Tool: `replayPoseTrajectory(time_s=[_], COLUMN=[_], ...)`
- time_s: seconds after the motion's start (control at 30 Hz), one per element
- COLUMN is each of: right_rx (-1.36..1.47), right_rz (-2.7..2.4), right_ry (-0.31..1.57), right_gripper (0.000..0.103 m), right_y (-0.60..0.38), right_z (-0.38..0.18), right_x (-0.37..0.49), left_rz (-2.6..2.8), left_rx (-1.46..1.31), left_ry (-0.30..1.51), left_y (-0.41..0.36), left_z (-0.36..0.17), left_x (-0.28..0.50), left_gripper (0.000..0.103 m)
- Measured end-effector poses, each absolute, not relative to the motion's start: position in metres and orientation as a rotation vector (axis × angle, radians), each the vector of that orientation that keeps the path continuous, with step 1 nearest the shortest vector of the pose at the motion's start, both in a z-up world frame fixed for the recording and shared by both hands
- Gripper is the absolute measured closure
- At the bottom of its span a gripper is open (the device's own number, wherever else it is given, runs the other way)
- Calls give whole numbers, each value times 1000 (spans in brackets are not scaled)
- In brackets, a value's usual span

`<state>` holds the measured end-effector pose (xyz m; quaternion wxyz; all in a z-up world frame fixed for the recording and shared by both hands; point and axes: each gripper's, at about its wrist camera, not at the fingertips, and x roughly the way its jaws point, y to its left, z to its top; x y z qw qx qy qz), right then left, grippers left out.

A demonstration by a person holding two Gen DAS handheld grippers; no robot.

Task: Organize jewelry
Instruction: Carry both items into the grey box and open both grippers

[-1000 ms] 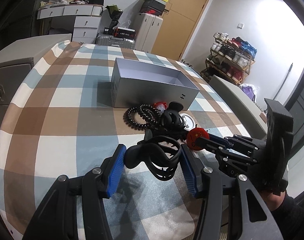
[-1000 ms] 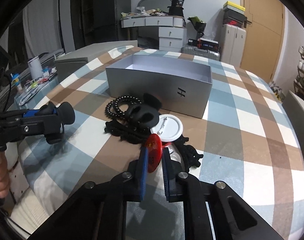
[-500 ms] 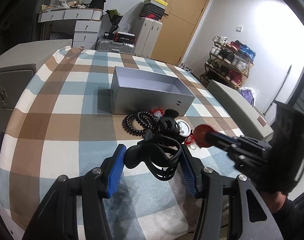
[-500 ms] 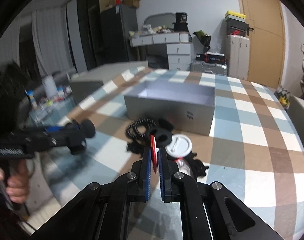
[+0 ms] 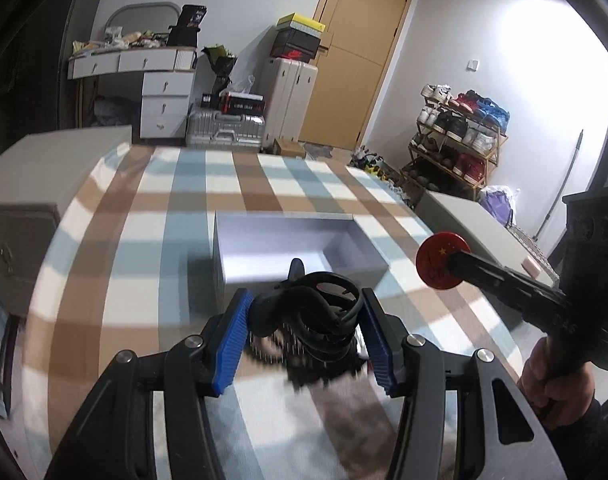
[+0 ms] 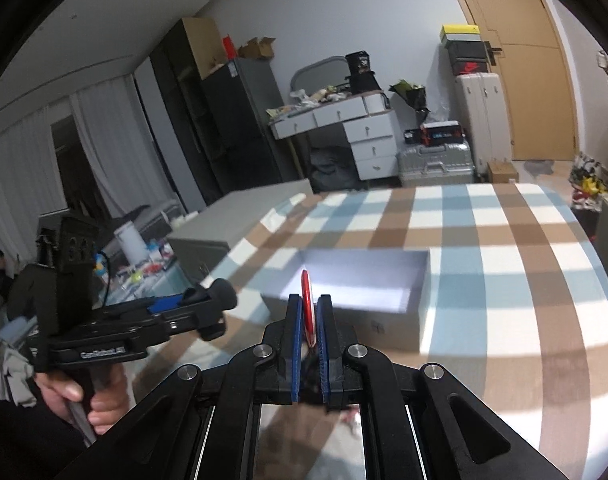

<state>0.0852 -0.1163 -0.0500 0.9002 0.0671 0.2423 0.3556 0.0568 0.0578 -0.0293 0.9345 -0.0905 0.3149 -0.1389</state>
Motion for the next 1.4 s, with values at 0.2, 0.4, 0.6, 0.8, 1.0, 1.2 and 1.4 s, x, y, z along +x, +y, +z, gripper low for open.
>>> replayPoseTrajectory(time_s=[0.2, 0.4, 0.6, 0.8, 1.0, 1.2, 1.4], right_rx=[167, 156, 159, 147, 145, 125, 115], right_rz=[774, 801, 811, 811, 826, 821, 795], right_ry=[489, 517, 576, 641, 689, 736, 761], right_gripper=[96, 96, 96, 96, 96, 96, 96], right_y=[-112, -99, -89, -83, -81, -74, -70], right_z=[-39, -43, -61, -81, -94, -101, -105], right_x=[121, 156, 184, 203, 214, 222, 232], left_rz=[-283, -287, -296, -299, -328, -334, -331], left_rx=[-168, -171, -186, -202, -199, -193, -169], left_ry=[634, 685, 744, 797, 840, 847, 856], left_y=[56, 49, 47, 42, 39, 38, 35], left_z=[-24, -35, -47, -57, -64, -67, -66], left_x=[91, 123, 140, 151, 158, 164, 169], left_gripper=[55, 55, 55, 55, 55, 55, 55])
